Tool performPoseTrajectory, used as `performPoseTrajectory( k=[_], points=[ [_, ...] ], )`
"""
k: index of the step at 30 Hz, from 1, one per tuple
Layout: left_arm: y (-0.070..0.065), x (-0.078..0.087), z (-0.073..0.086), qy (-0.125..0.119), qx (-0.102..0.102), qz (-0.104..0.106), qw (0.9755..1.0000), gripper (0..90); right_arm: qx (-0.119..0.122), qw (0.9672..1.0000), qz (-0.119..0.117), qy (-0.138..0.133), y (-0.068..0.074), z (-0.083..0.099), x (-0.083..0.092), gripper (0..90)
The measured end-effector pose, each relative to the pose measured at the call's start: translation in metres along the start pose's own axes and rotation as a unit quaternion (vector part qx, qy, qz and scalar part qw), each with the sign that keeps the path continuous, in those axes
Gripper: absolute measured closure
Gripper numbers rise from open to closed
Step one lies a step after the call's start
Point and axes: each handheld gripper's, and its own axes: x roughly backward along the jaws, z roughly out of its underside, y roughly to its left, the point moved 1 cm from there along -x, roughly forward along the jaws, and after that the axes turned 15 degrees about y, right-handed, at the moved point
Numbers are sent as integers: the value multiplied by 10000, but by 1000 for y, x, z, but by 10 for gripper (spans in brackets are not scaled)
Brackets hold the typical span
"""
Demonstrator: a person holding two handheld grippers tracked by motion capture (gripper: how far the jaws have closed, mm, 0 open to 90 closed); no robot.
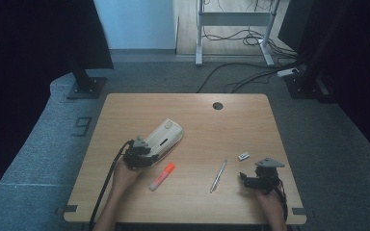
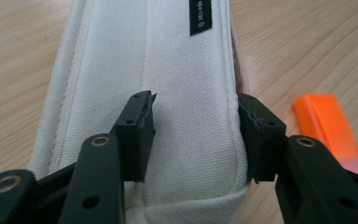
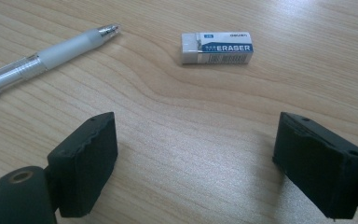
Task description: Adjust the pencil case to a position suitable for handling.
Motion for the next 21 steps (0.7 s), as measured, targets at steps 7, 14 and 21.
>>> performPoseTrajectory(
  k=[7,14,21],
  points=[
    [-11,-1,0,64,-219,-577,9981,567,0,10000,-1,1,0,0,0,133],
    [-3,10,1,-216,-39,-328,9992,703,-1,10000,-4,1,0,0,0,132],
    [5,23,2,-579,238,-6,9980,718,2,10000,-3,-2,0,0,0,133]
  ],
)
